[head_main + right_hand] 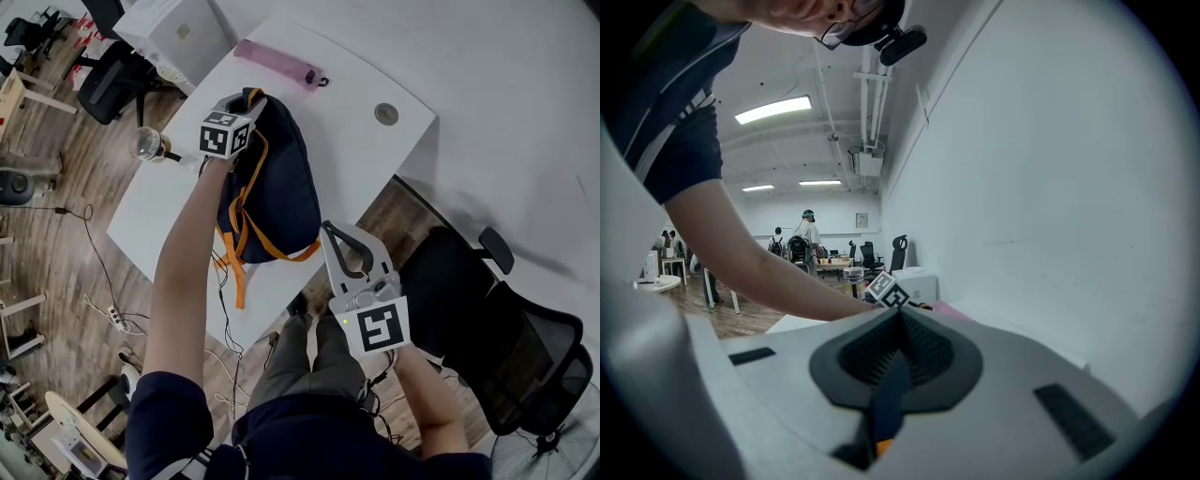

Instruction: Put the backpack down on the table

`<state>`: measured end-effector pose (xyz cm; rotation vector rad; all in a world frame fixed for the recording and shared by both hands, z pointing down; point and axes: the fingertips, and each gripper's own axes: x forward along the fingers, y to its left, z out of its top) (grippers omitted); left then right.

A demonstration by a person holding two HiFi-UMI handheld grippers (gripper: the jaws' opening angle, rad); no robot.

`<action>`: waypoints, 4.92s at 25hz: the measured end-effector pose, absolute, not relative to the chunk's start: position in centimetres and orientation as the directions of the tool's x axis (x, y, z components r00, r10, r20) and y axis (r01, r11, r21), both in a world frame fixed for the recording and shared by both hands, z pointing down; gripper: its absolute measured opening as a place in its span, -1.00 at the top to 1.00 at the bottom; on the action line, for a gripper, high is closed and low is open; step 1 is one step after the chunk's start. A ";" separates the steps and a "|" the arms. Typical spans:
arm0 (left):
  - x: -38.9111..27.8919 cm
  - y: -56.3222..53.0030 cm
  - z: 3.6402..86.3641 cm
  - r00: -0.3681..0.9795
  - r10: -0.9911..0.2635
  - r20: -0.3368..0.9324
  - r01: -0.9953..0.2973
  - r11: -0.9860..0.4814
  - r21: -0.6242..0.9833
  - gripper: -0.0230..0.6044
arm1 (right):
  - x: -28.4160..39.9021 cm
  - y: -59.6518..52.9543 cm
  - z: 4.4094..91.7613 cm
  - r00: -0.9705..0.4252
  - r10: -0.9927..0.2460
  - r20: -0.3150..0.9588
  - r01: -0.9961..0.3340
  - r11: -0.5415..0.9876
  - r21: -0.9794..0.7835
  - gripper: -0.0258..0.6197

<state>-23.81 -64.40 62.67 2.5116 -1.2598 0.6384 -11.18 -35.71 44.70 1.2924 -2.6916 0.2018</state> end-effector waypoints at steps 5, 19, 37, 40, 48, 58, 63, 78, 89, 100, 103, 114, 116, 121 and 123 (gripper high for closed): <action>-24.1 -63.8 62.3 0.531 -0.684 0.500 -0.804 -0.594 0.042 0.30 | -11.3 -35.7 44.6 -0.624 -0.760 0.185 -0.779 0.625 -0.058 0.92; -25.0 -63.4 60.4 0.504 -0.736 0.452 -0.834 -0.550 0.035 -0.19 | -11.8 -35.5 44.3 -0.630 -0.754 0.185 -0.773 0.632 -0.055 0.92; -23.1 -59.7 52.3 0.527 -0.806 0.270 -0.833 -0.552 -0.021 -0.21 | -10.2 -33.9 43.5 -0.616 -0.764 0.192 -0.782 0.623 -0.028 0.92; -22.3 -58.0 49.5 0.543 -0.812 0.213 -0.827 -0.562 -0.035 -0.11 | -9.7 -33.4 43.0 -0.613 -0.768 0.185 -0.784 0.620 -0.024 0.92; -20.2 -51.9 43.3 0.582 -0.806 0.110 -0.800 -0.592 -0.102 0.29 | -8.2 -32.0 41.6 -0.601 -0.781 0.172 -0.796 0.605 -0.033 0.92; -19.9 -44.4 36.5 0.573 -0.819 0.011 -0.806 -0.566 -0.174 0.87 | -6.4 -30.0 39.1 -0.589 -0.797 0.134 -0.804 0.594 -0.001 0.92; -19.5 -40.4 33.2 0.573 -0.819 -0.031 -0.808 -0.558 -0.190 0.91 | -5.8 -28.8 37.9 -0.591 -0.795 0.138 -0.800 0.600 0.027 0.92; -21.8 -29.8 28.0 0.436 -0.898 -0.069 -0.887 -0.415 -0.202 0.92 | -4.5 -24.3 34.3 -0.574 -0.815 0.083 -0.813 0.579 0.058 0.92; -24.8 -23.1 27.4 0.321 -0.943 -0.089 -0.930 -0.296 -0.219 0.92 | -3.1 -22.0 32.8 -0.521 -0.851 0.067 -0.842 0.525 0.125 0.92; -28.9 -17.3 29.5 0.188 -0.980 -0.058 -0.957 -0.170 -0.234 0.92 | -1.0 -19.2 32.8 -0.458 -0.883 0.100 -0.874 0.468 0.134 0.92; -29.9 -16.2 30.4 0.165 -0.985 -0.047 -0.956 -0.148 -0.252 0.92 | -0.4 -18.4 32.9 -0.442 -0.891 0.107 -0.881 0.453 0.134 0.92; -30.0 -14.8 31.3 0.135 -0.990 -0.029 -0.966 -0.125 -0.228 0.92 | 0.3 -16.9 34.3 -0.419 -0.901 0.111 -0.891 0.432 0.141 0.92; -30.0 -14.7 31.4 0.142 -0.989 -0.033 -0.961 -0.129 -0.244 0.92 | 0.5 -16.8 34.5 -0.410 -0.905 0.115 -0.895 0.424 0.143 0.93; -29.7 -14.8 31.5 0.156 -0.987 -0.036 -0.956 -0.142 -0.257 0.92 | 0.6 -16.7 34.8 -0.397 -0.908 0.136 -0.899 0.414 0.140 0.93; -29.4 -14.8 31.5 0.163 -0.986 -0.040 -0.956 -0.148 -0.255 0.92 | 0.6 -16.8 34.6 -0.398 -0.908 0.130 -0.899 0.414 0.141 0.93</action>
